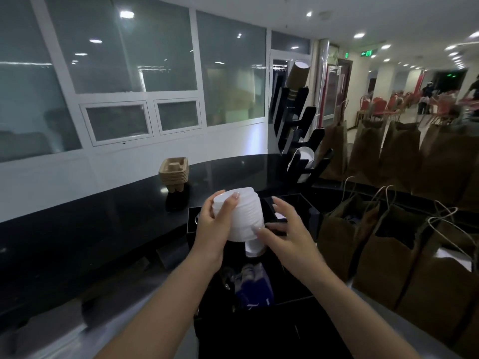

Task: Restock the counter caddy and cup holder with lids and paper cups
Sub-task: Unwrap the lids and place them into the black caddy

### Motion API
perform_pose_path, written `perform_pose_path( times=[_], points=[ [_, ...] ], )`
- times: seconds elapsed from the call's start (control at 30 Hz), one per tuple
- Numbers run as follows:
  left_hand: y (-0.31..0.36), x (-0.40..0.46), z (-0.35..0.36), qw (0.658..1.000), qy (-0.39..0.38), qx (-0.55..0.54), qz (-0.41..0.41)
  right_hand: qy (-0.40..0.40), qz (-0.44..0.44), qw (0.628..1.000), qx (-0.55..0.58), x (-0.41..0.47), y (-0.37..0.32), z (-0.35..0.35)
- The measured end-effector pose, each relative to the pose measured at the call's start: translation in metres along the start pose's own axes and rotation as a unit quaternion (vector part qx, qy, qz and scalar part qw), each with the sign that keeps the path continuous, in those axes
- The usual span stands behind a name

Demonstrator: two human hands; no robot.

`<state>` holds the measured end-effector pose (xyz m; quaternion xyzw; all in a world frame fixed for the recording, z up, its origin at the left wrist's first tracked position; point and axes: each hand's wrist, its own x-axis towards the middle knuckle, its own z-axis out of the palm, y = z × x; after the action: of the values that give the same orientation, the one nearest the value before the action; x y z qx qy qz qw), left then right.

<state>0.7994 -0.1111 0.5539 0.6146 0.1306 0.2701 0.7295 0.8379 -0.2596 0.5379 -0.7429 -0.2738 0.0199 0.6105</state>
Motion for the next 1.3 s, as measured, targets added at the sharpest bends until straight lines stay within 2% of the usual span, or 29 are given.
perform_pose_path(
  times=[0.03,0.1,0.2,0.3,0.4,0.53,0.87,1.0,1.1,1.3],
  points=[
    [0.001,0.005,0.002,1.000,0.004,0.002,0.001,-0.004,-0.067,0.992,-0.108,0.004,0.000,-0.007],
    [0.002,0.013,0.010,0.999,-0.003,0.026,0.021,-0.027,-0.187,0.940,-0.284,0.015,0.000,-0.016],
    [0.001,0.023,0.022,0.998,-0.018,0.058,0.033,-0.029,-0.266,0.874,-0.405,0.032,0.005,-0.019],
    [-0.001,0.033,0.031,0.996,-0.025,0.074,0.037,-0.003,-0.285,0.862,-0.420,0.048,0.012,-0.027],
    [-0.004,0.041,0.034,0.992,-0.053,0.108,0.034,-0.011,-0.278,0.858,-0.431,0.062,0.019,-0.031],
    [-0.003,0.046,0.034,0.980,-0.089,0.175,0.033,0.003,-0.323,0.834,-0.448,0.074,0.029,-0.036],
    [-0.008,0.068,0.023,0.947,-0.095,0.302,0.063,0.021,-0.357,0.820,-0.447,0.098,0.044,-0.033],
    [-0.018,0.073,0.011,0.919,-0.097,0.373,0.082,0.014,-0.349,0.812,-0.468,0.106,0.055,-0.028],
    [-0.022,0.077,0.004,0.880,-0.110,0.451,0.104,0.017,-0.334,0.806,-0.488,0.113,0.062,-0.030],
    [-0.028,0.086,-0.002,0.836,-0.101,0.524,0.128,0.011,-0.323,0.791,-0.520,0.116,0.071,-0.016]
  ],
)
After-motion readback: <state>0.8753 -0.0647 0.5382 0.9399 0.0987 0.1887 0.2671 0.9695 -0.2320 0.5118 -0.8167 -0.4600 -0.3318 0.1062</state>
